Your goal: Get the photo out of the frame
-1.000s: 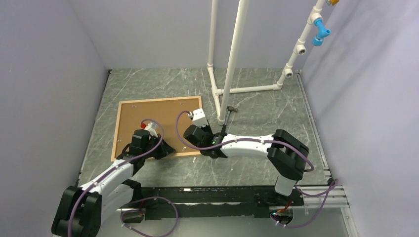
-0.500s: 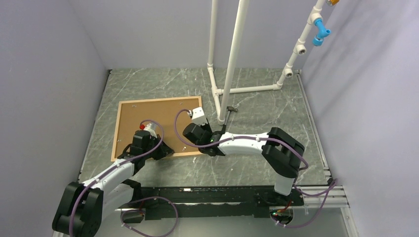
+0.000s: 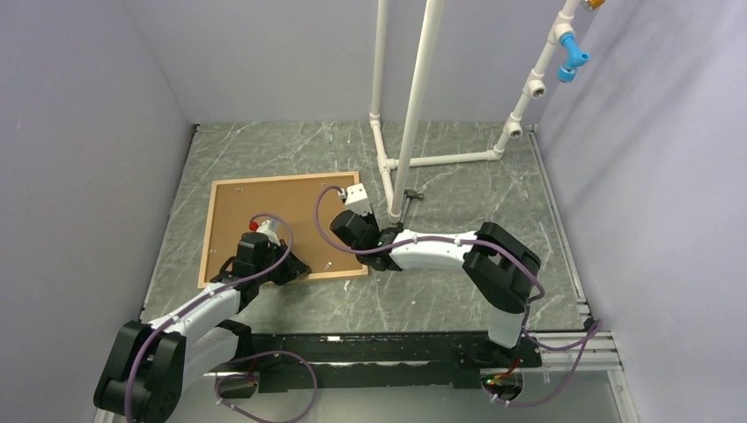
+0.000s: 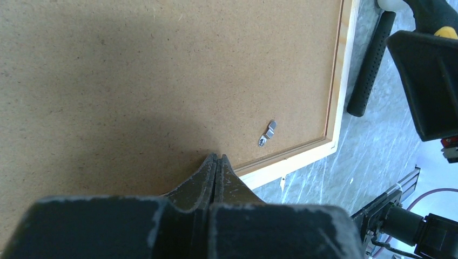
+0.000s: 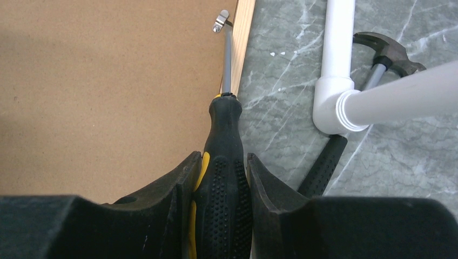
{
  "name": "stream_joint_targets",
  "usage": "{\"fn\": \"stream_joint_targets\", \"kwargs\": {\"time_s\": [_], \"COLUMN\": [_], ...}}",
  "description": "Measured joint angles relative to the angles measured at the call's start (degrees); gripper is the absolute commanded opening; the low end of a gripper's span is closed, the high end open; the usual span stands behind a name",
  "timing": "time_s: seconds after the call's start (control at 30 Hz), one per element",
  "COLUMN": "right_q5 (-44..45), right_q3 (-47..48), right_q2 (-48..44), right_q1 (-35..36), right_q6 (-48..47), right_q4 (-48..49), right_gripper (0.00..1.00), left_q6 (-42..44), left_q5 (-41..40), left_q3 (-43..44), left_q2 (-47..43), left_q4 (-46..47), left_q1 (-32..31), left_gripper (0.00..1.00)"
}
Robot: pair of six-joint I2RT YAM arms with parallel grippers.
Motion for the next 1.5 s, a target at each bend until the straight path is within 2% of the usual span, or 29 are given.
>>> {"fn": "stream_joint_targets", "kwargs": {"time_s": [0.5,0.63,0.8,0.97,1.13,1.17,1.3,1.5], "right_q5": [-7.91,-7.52,-7.17,-7.30,-8.63,-9.09,-11.32,-19.71], "right_q3": [-3.45,-2.93,-3.21,-8.22,-18.58,-20.94,-27.87,-28.92], "right_q2": [-0.07,-0.70,-6.73,-18.71,-28.96,-30.42,-34.14,-37.33], "right_q1": [-2.67,-2.67,-2.67,-2.67,-2.67,-2.67,-2.69,-2.78], "right_q6": [-2.05,-3.74,-5.18,-4.46,-2.21,-1.86,-1.46,-1.64], "right_q4": [8.00,7.80,7.45,8.11,9.05,9.14,8.79,9.77], "right_gripper": [0.00,0.00,0.00,0.00,0.00,0.00,0.00,0.00], "left_q6": [0.02,0.31,1.36,1.03,1.18,1.46,1.66,-2.43], "left_q5": [0.17,0.17,0.04,-0.02,-1.25,-1.84,-3.48,-3.98], "left_q3": [0.07,1.70,5.53,6.91,7.06,7.50,9.64,10.93], "left_q2": [-0.44,-2.40,-6.58,-10.34,-14.16,-14.62,-16.02,-16.98], "left_q4": [-0.61,-5.55,-12.92,-16.59,-22.21,-24.28,-30.29,-33.53], "left_q1": [-0.02,-0.02,-0.02,-0.07,-0.04,-0.04,-0.04,-0.07], "left_gripper": [0.00,0.00,0.00,0.19,0.61,0.65,0.69,0.62]}}
